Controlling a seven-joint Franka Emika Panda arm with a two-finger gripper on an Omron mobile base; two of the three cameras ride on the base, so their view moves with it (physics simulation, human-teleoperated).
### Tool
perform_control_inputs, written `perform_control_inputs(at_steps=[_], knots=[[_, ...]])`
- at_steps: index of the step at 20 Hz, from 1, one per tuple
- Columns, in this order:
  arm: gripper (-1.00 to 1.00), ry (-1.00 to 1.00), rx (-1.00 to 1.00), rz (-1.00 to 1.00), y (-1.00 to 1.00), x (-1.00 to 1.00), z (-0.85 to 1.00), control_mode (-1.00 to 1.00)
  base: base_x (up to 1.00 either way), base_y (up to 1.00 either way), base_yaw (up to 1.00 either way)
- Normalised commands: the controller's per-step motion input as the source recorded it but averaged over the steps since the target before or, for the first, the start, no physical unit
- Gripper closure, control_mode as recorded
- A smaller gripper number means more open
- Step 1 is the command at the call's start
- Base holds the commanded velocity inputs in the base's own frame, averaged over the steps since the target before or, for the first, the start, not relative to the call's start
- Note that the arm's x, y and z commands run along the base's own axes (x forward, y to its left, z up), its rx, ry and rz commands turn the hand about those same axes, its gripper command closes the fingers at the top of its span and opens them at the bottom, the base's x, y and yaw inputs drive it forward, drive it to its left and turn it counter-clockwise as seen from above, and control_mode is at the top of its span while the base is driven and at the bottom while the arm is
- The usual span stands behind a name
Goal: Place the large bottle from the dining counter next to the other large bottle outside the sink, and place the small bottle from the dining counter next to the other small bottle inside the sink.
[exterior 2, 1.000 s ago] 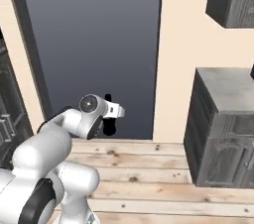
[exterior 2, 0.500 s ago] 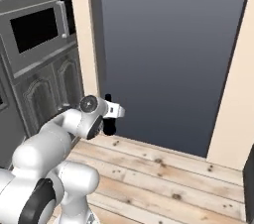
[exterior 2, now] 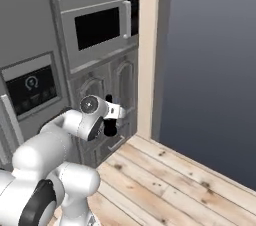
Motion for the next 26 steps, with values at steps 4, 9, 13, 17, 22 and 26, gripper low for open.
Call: perform_control_inputs(at_steps=[4,9,13,17,22,26], knots=[[1.00,0.00,0.00,0.00,0.00,0.00,0.00,1.00,-0.17,0.39,0.51],[1.00,0.00,0.00,0.00,0.00,0.00,0.00,1.00,-0.38,0.29,0.46],[1.00,0.00,0.00,0.00,0.00,0.00,0.00,1.00,-0.45,0.33,0.46],[1.00,0.00,0.00,0.00,0.00,0.00,0.00,1.00,-0.35,0.39,0.48],[1.00,0.00,0.00,0.00,0.00,0.00,0.00,1.00,-0.33,0.42,0.47],[1.00,0.00,0.00,0.00,0.00,0.00,0.00,1.00,-0.21,0.47,0.46]])
